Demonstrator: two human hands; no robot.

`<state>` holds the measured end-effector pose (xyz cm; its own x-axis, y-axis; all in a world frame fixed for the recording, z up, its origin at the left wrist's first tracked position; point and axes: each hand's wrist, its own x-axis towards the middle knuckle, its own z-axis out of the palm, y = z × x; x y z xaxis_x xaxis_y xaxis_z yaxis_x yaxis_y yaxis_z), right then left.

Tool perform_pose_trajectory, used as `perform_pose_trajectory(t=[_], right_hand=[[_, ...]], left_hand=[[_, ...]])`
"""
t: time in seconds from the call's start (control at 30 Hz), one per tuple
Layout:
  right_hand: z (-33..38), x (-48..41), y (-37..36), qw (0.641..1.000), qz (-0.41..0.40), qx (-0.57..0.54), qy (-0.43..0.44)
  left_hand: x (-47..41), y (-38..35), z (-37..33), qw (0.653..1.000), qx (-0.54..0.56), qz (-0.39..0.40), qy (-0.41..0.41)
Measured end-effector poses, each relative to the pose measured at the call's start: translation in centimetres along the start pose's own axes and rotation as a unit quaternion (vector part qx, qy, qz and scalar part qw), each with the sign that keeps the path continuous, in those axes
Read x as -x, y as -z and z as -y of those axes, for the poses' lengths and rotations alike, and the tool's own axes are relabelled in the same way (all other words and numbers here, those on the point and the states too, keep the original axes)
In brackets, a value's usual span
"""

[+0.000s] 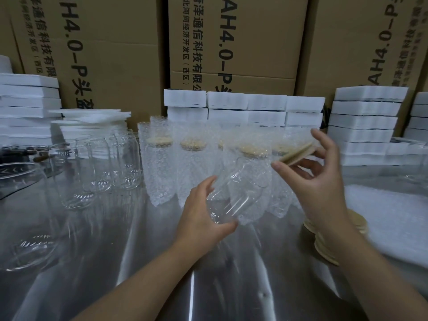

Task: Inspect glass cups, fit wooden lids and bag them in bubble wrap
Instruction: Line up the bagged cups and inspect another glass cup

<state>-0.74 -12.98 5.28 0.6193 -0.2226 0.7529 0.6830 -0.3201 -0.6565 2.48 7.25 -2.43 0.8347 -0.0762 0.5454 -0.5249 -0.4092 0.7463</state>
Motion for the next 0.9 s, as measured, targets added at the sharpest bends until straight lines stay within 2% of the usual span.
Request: perform_pose_trajectory(t=[0.1,0.2,0.63,0.9], right_hand=[[-0.4,0.9,-1.3,0.996,0.021,-0.092,0.010],[-0.8,1.7,-2.2,0.992,0.040,-0.118,-0.002],[-0.1,3.2,-3.1,0.991,0.131,0.015,0.016],[-0.7,3.7,-3.3,0.992,0.121,-0.027,-0.010]], left_hand=[[0.2,-0.1,-0.2,0.999,-0.032,0.015,-0.025],[0.4,-0.1,-0.3,0.999,-0.037,0.023,-0.032],[0.8,-0.1,-0.4,0.997,-0.056,0.022,-0.049],[1.2,-0.1,-0.4,0.993,-0.093,0.012,-0.070]])
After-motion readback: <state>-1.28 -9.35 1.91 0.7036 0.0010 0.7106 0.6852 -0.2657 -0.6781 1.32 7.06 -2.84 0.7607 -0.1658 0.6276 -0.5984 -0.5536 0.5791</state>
